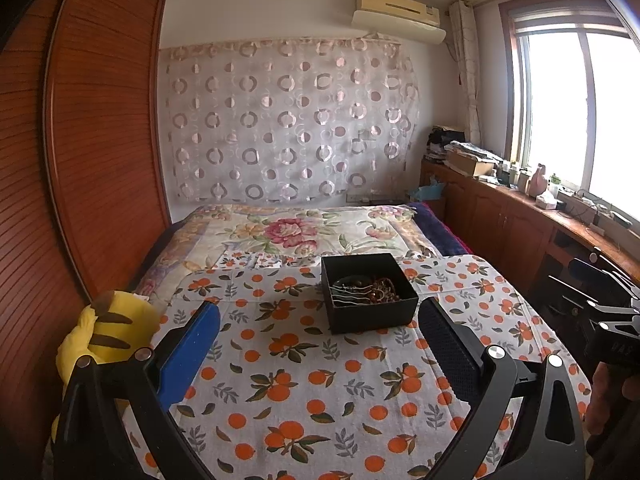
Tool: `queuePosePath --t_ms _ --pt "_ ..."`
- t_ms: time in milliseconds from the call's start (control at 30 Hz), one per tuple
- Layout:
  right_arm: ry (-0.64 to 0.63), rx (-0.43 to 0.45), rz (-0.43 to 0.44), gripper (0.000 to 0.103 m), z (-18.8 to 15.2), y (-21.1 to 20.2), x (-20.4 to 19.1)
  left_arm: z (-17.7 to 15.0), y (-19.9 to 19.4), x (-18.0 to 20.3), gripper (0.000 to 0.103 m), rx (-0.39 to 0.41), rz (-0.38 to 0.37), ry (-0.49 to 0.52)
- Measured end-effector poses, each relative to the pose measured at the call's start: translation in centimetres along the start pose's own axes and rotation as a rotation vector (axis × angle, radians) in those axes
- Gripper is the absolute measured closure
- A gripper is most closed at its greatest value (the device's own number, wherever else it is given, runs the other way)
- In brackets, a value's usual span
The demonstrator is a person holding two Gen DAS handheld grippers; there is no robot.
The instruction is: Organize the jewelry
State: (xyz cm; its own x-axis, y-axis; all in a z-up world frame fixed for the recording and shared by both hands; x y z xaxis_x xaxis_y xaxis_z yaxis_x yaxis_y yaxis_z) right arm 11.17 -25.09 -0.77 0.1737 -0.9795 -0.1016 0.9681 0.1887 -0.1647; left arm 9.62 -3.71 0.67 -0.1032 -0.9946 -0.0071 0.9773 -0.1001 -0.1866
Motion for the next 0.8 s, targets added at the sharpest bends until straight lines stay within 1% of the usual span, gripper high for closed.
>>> queuePosePath --t_ms 800 --pt "-0.001 -0.002 0.007 0.002 -0.02 -0.24 -0.44 0.08 -0.05 0.17 0.007 0.0 -0.005 -0.002"
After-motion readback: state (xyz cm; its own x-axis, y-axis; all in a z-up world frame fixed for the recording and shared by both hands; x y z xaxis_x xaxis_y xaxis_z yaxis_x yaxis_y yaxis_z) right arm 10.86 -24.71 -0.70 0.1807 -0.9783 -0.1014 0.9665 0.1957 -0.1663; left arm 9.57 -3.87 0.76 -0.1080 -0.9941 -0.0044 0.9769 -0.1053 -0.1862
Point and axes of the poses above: each gripper's, at about its wrist camera, not at the fingertips, and y roughly the way its jaws point, x to its right, z to its top, the point moved 7 cm from there along y, roughly the way its jaws point, and after that the axes turned 15 degrees about x, right-handed, at the moved point
